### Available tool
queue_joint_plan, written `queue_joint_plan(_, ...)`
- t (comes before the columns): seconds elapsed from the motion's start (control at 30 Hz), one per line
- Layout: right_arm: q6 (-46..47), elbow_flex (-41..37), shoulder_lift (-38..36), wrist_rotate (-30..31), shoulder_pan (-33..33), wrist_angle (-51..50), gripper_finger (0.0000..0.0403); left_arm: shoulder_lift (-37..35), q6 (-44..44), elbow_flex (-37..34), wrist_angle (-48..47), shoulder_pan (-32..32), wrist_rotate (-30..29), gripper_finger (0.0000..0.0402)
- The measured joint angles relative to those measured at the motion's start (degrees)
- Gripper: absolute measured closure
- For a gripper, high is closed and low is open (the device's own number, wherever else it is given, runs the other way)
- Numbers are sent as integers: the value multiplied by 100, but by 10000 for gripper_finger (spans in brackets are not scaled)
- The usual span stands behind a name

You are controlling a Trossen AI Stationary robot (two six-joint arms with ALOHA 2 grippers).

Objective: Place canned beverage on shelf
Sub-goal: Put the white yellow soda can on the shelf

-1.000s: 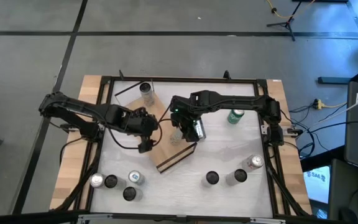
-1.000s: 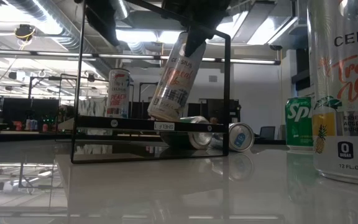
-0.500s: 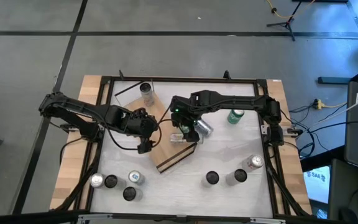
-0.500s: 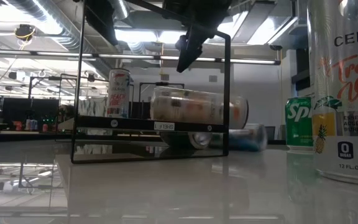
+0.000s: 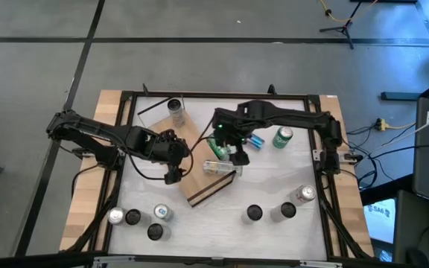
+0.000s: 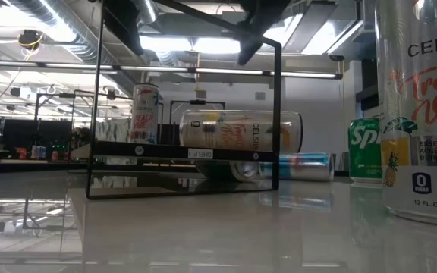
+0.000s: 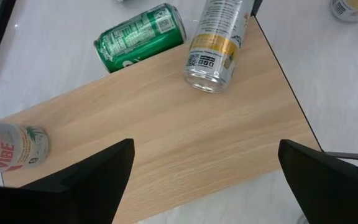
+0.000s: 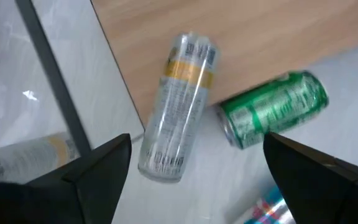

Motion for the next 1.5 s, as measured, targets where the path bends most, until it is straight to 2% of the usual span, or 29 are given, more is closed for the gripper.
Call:
queue_joint_plan(0.17, 18, -508, -510, 13, -2, 19, 45, 0, 0, 0, 0, -2, 0, 15)
queue_joint_plan(0.3, 220, -1452, -1145, 17, 0, 438, 45, -2, 1, 0, 5, -2, 0, 15)
queue_joint_plan(0.6, 1029, -4665, -2986, 271, 0, 3466, 45, 0, 2, 0, 21, 0, -2, 15)
queue_joint_plan(0.83, 1529, -6390, -3512, 277, 1, 5426, 45, 0, 2, 0, 113, 0, -4, 15)
queue_joint_plan(1.0, 1663, -6979, -3518, 231, 7, 5881, 45, 0, -24, 0, 118, 0, -7, 15)
queue_joint_plan(1.2, 1657, -7179, -3518, -142, 7, 5971, 45, -2, -28, 0, 162, 0, -7, 15)
queue_joint_plan(1.5, 1828, -7527, -3513, -175, 7, 6146, 45, -1, -33, 0, 247, 0, -7, 15)
